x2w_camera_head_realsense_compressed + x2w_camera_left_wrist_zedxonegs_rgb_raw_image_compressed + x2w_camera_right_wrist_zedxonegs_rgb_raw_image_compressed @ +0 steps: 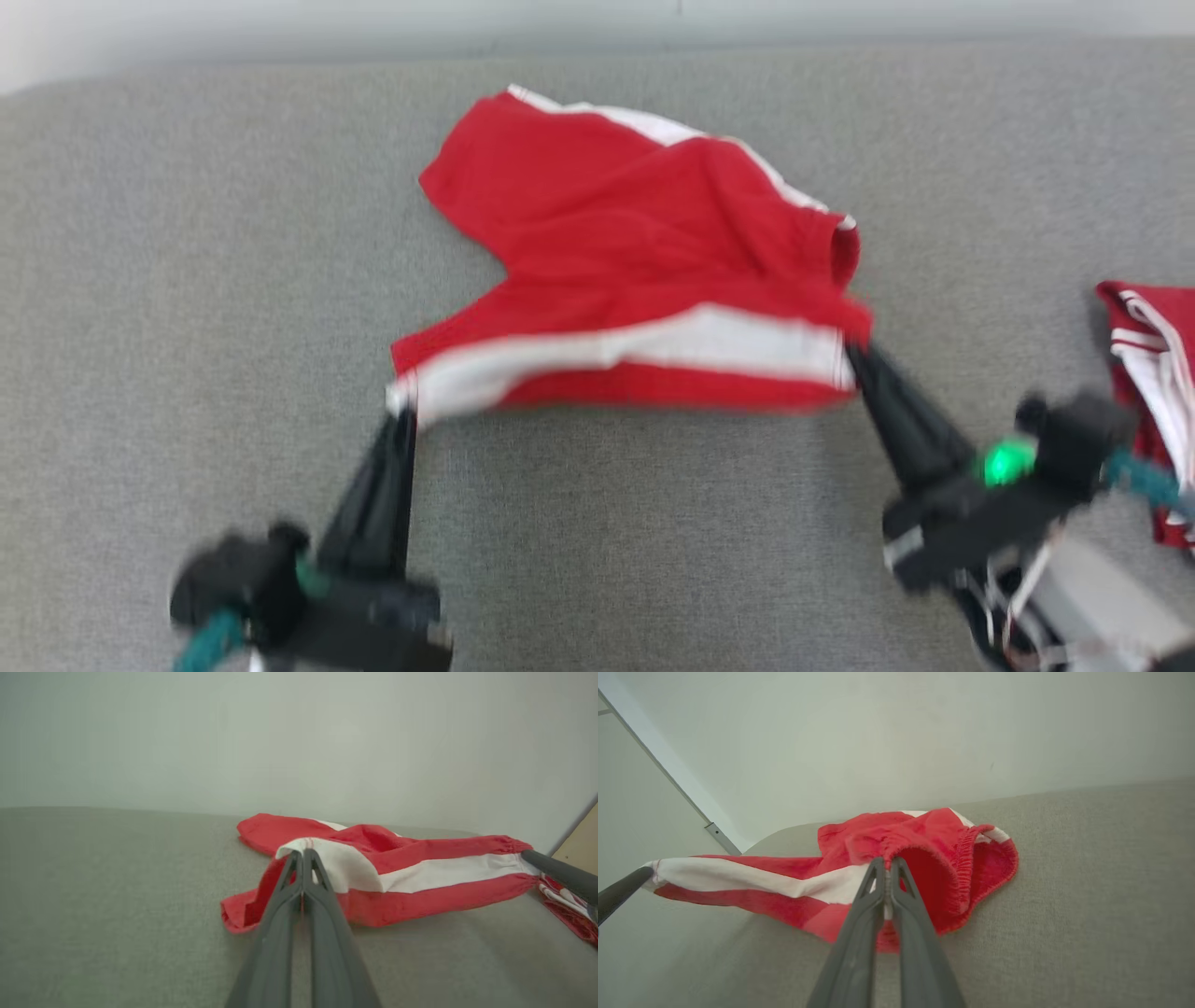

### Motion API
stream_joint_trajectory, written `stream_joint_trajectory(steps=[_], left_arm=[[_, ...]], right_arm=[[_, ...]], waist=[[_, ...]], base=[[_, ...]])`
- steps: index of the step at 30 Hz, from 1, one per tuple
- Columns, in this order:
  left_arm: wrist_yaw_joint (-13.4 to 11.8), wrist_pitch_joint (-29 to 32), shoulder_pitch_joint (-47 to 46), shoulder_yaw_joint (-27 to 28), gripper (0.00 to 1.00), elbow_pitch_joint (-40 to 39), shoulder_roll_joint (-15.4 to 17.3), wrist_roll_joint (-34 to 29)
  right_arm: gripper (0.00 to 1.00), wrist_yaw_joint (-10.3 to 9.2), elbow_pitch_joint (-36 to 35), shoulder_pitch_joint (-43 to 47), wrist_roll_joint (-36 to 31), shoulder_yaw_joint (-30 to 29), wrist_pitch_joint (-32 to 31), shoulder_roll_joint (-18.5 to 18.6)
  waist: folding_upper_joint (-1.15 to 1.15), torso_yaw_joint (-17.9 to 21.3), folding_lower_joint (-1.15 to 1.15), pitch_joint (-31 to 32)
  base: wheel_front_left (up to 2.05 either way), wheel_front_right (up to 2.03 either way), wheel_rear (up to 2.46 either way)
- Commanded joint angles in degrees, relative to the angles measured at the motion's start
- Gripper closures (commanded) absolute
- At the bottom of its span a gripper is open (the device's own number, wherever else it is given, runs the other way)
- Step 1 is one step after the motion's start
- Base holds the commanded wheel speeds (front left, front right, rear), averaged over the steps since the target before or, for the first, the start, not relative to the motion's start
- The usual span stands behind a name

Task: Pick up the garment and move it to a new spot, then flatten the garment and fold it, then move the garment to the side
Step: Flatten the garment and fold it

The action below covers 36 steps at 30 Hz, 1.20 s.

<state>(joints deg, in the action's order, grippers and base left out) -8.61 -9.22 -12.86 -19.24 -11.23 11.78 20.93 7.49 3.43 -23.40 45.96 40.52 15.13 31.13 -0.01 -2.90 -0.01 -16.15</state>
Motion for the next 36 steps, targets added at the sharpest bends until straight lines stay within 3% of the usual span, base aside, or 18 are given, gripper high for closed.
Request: stream_joint_trajectory(steps=[1,14,22,28,36], left_arm=[[0.04,1.22,3.18,-0.24,1.0,-1.15,0.83,1.28],[1.65,12.29,19.62,-0.37,1.0,-8.92,7.13,10.37],[1.62,18.21,26.33,-1.65,1.0,-12.54,10.76,12.98],[1.15,19.95,27.67,-1.21,1.0,-14.69,11.92,13.95],[2.03,18.88,21.44,0.98,1.0,-14.84,12.57,13.32]], right_arm=[[1.0,0.0,-0.46,2.57,0.67,0.14,0.07,0.7],[1.0,0.0,-1.57,19.47,5.09,-1.26,-0.38,5.05],[1.0,-0.01,-1.87,26.24,5.25,-1.47,-4.56,6.5],[1.0,-0.01,-3.62,28.5,4.71,-2.78,-6.66,5.59],[1.0,-0.01,-6.0,26.93,4.82,-6.21,-9.02,3.26]], waist=[[0.01,0.62,0.01,2.81],[0.01,-0.32,0.01,8.54],[0.01,-0.45,0.01,10.81],[0.01,0.31,0.01,10.8],[0.01,2.32,0.01,9.7]], base=[[0.0,0.0,0.0],[0.0,0.0,0.0],[0.0,0.0,0.0],[0.0,0.0,0.0],[0.0,0.0,0.0]])
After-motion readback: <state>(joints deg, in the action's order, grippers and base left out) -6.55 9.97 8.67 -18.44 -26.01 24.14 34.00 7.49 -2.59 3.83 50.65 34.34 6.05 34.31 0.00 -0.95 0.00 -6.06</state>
